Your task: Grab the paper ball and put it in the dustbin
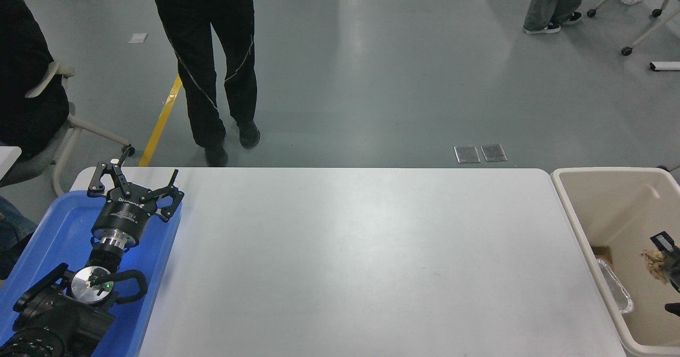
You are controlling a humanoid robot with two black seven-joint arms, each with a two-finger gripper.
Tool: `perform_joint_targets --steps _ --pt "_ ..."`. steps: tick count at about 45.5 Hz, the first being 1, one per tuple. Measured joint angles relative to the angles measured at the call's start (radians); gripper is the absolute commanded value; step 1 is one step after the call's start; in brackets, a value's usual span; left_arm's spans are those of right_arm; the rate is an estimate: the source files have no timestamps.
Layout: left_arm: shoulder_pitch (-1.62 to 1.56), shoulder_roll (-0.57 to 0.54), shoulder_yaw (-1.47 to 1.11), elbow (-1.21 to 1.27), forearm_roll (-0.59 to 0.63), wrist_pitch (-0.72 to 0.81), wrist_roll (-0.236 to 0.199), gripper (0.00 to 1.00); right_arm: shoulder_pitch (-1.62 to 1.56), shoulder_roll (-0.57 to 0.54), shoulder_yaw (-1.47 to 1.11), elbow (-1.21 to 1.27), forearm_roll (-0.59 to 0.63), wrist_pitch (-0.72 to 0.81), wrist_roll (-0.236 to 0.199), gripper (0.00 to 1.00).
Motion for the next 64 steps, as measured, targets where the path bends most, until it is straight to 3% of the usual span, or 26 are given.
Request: perform_joint_targets --steps 18,25,35,45,55,64 --pt "0.0 0.0 0.0 0.0 0.0 0.0 0.0 0.99 0.002 0.002 -0.006 0.007 0.006 -0.005 0.008 1.0" --pt "0.0 0.0 0.0 0.0 0.0 0.0 0.0 0.99 0.058 -0.047 -0.008 0.085 0.006 0.024 0.027 1.0" --pt "-0.001 0.0 0.0 0.0 0.0 0.0 0.0 0.99 0.241 -0.225 -0.036 0.416 -0.006 0.059 0.042 1.0" --pt "-0.001 0.001 0.001 0.0 0.001 0.0 0.0 0.99 0.517 -0.327 -0.222 0.774 -0.025 0.08 0.047 1.0" --pt "-0.001 0.001 0.001 0.0 0.0 0.0 0.002 0.99 0.913 -0.327 -0.514 1.117 -0.084 0.187 0.048 1.0" --pt "-0.001 0.001 0.001 -0.001 0.0 0.0 0.002 0.99 1.267 -0.237 -0.713 1.381 -0.104 0.305 0.048 1.0"
